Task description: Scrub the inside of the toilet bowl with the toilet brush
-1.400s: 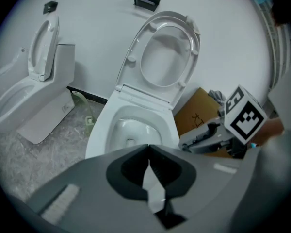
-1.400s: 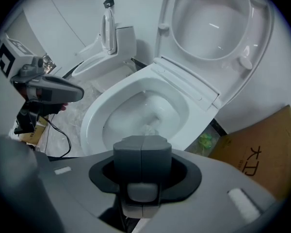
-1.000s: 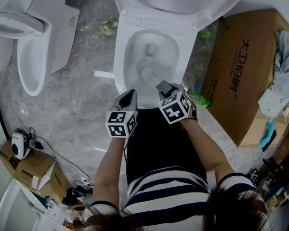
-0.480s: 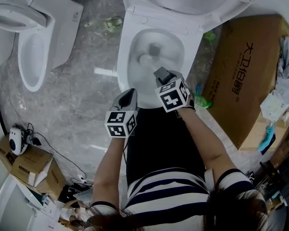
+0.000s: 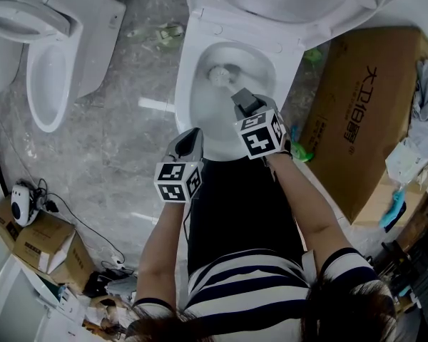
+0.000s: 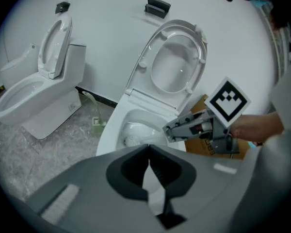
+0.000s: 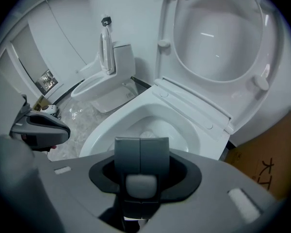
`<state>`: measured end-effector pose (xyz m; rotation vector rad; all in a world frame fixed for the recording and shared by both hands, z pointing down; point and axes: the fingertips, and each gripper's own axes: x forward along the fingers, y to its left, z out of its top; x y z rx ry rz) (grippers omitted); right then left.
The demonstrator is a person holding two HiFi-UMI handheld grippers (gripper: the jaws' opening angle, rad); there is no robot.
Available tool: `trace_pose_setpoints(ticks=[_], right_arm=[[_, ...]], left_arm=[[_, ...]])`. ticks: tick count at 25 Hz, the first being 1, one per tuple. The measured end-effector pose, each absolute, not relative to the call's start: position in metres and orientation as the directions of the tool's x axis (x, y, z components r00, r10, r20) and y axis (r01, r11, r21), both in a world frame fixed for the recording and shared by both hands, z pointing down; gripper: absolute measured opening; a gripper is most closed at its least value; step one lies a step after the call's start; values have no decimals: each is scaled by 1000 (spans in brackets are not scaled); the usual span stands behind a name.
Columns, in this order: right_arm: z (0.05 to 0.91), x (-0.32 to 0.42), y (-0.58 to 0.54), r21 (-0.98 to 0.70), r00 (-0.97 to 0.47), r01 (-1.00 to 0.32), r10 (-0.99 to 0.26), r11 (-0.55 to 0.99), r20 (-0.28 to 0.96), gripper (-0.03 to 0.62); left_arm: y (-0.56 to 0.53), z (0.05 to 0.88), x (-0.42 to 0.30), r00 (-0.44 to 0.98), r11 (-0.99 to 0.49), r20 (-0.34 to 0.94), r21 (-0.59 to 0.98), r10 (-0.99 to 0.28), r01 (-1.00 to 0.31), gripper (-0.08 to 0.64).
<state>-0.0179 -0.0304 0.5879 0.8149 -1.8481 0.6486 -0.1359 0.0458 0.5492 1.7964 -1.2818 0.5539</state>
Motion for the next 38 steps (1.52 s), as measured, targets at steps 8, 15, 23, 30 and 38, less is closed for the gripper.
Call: trace_pose_setpoints(ticks=[8, 15, 23, 30, 38], right_arm=[[567, -26, -45, -60, -346, -753, -317, 655, 883, 172], [568, -24, -58, -16, -335, -722, -329, 692, 883, 172], [570, -2, -67, 8, -309, -736, -347, 677, 886, 172], [571, 22, -67, 48, -270, -737, -358, 675, 894, 172], [571, 50, -61, 61, -237, -750, -354, 659, 905, 172]], left_arm=[[40, 546, -131, 384, -130, 740, 378, -553, -917, 0], [33, 541, -123, 393, -146, 731, 380, -558, -913, 0], [26, 541, -114, 395, -157, 732, 374, -555, -914, 0], [24, 538, -107, 383, -158, 740, 358, -553, -920, 0], [20, 531, -94, 364, -139, 734, 351, -574, -926, 0]])
